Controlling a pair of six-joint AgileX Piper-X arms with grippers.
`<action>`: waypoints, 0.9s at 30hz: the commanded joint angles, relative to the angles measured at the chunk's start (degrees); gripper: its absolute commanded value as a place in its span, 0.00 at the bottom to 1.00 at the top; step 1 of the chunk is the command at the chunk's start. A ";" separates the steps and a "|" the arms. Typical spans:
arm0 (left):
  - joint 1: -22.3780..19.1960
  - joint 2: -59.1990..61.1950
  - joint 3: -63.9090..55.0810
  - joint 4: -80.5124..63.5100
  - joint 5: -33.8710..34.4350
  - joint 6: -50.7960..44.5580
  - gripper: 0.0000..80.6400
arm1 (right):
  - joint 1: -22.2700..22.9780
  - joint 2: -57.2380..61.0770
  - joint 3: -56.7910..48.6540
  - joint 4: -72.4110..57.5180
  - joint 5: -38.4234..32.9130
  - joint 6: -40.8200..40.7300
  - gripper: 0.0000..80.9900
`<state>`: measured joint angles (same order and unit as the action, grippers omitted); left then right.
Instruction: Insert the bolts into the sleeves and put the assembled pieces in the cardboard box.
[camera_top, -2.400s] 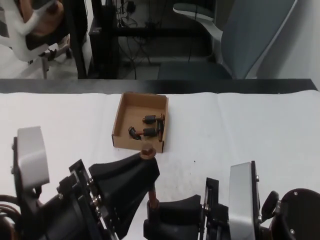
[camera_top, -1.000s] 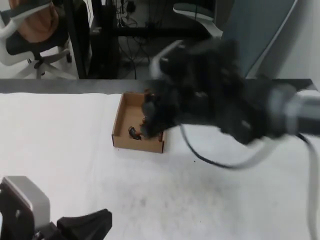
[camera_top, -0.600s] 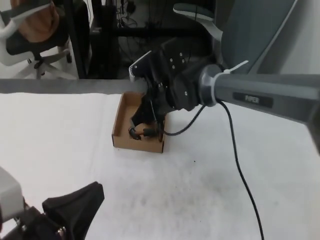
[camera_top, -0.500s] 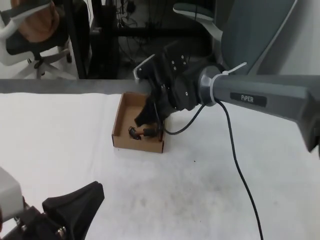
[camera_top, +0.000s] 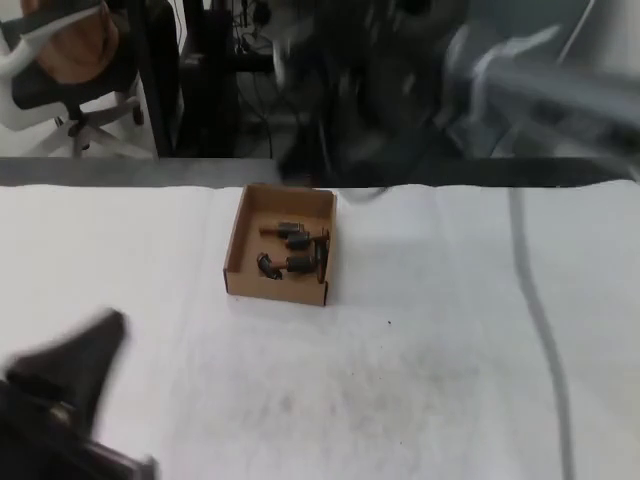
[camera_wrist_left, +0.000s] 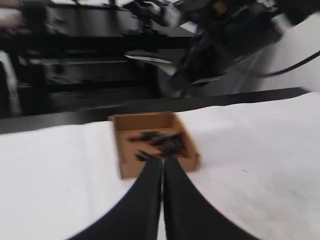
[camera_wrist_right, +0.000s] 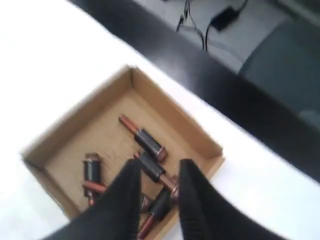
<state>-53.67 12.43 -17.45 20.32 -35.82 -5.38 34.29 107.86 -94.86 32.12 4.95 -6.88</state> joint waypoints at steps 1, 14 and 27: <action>-0.23 -4.75 -8.14 10.59 -10.16 8.48 0.02 | 0.18 -12.58 0.63 -1.16 -2.13 -1.20 0.00; -0.92 -12.43 -19.94 26.59 -17.31 10.51 0.02 | -2.82 -64.45 30.25 -15.22 7.66 -6.42 0.01; -0.75 -12.43 0.10 17.74 -10.33 -1.03 0.02 | -9.73 -89.99 74.30 -27.77 13.45 0.66 0.01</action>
<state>-54.35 -0.63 -19.06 41.53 -46.97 -5.13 25.72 18.95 -23.66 8.56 17.04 -7.36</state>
